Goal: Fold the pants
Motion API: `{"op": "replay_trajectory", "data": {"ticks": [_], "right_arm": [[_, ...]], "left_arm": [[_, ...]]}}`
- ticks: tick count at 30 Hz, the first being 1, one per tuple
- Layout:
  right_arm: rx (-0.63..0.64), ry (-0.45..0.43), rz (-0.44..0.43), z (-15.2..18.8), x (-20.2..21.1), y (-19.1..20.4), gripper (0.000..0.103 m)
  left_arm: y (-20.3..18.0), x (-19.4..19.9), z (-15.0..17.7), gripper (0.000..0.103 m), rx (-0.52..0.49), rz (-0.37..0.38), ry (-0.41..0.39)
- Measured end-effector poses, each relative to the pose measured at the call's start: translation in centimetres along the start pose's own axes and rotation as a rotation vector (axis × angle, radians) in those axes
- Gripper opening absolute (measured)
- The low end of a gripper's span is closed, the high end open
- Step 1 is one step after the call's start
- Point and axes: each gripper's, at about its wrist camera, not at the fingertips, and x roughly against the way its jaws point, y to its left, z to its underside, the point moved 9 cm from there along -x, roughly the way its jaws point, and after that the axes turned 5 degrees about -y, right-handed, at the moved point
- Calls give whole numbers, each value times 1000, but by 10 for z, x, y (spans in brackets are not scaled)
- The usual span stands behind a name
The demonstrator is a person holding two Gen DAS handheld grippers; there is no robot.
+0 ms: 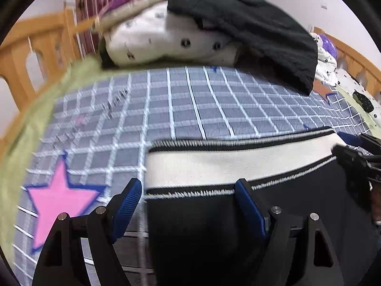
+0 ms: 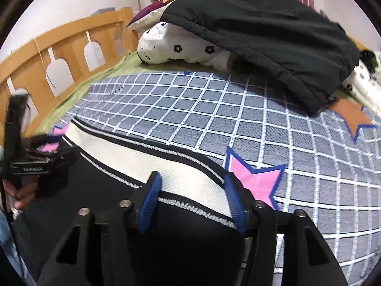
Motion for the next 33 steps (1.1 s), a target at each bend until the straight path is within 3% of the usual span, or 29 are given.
{"op": "replay_trajectory", "data": {"ticks": [2, 5, 9, 11, 18, 22, 26, 33], "right_arm": [[14, 27, 24, 3, 11, 0, 64], [16, 9, 38, 12, 43, 1, 58], [38, 27, 57, 46, 74, 12, 56], [31, 24, 75, 73, 88, 15, 55], [-111, 43, 68, 123, 133, 18, 55], [-101, 71, 92, 138, 139, 26, 55], [-99, 78, 114, 142, 144, 29, 55], [-99, 54, 128, 145, 162, 33, 56]], "left_arm": [[0, 11, -1, 78, 30, 42, 3], [-10, 21, 19, 78, 46, 135, 87], [-21, 46, 55, 78, -71, 96, 98], [-27, 67, 73, 78, -101, 113, 95], [-30, 123, 122, 78, -49, 165, 100], [-34, 142, 146, 78, -120, 139, 105], [-21, 153, 168, 78, -83, 104, 137], [-11, 166, 196, 75, -202, -31, 123]]}}
